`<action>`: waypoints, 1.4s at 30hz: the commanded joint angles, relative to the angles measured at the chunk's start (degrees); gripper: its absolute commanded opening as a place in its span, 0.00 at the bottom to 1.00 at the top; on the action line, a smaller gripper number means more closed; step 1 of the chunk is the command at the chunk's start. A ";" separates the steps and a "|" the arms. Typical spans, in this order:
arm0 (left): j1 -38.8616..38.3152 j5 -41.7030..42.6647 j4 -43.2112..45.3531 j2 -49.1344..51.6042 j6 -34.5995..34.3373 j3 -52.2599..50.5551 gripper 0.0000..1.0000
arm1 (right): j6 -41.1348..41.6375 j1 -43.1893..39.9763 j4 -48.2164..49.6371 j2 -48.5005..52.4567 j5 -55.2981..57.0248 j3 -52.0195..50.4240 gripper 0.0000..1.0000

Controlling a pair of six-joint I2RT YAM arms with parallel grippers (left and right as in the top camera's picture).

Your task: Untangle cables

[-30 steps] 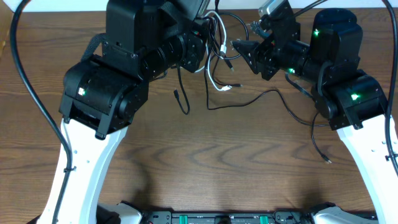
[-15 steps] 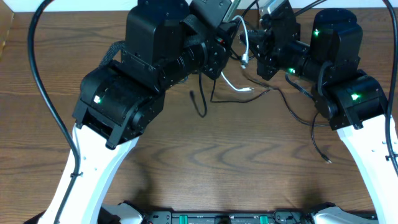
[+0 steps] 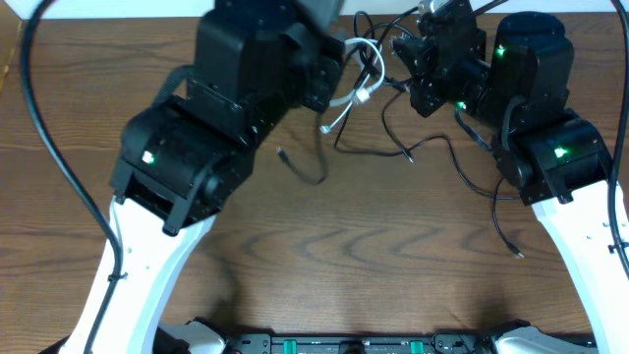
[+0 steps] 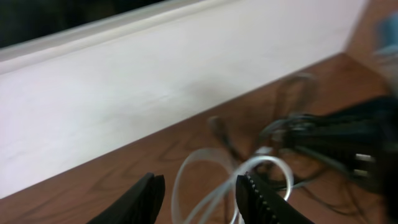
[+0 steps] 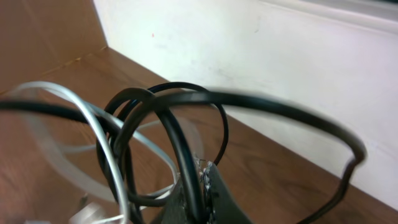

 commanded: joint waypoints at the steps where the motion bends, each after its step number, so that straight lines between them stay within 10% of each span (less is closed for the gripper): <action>1: 4.02 -3.89 -0.31 -1.05 0.50 1.09 0.43 | -0.85 -0.94 0.63 -1.05 2.34 0.46 0.01; 12: 7.87 -3.13 -2.73 -0.90 -1.03 1.07 0.43 | -0.79 -1.36 1.36 -3.82 2.32 0.46 0.01; 23: 7.85 21.86 -3.56 2.01 -11.10 1.07 0.42 | 5.35 -1.29 9.16 -6.86 2.27 0.46 0.01; 42: 7.69 41.40 -0.07 5.66 -16.46 1.07 0.41 | 7.37 -1.25 10.19 -6.88 -4.37 0.46 0.01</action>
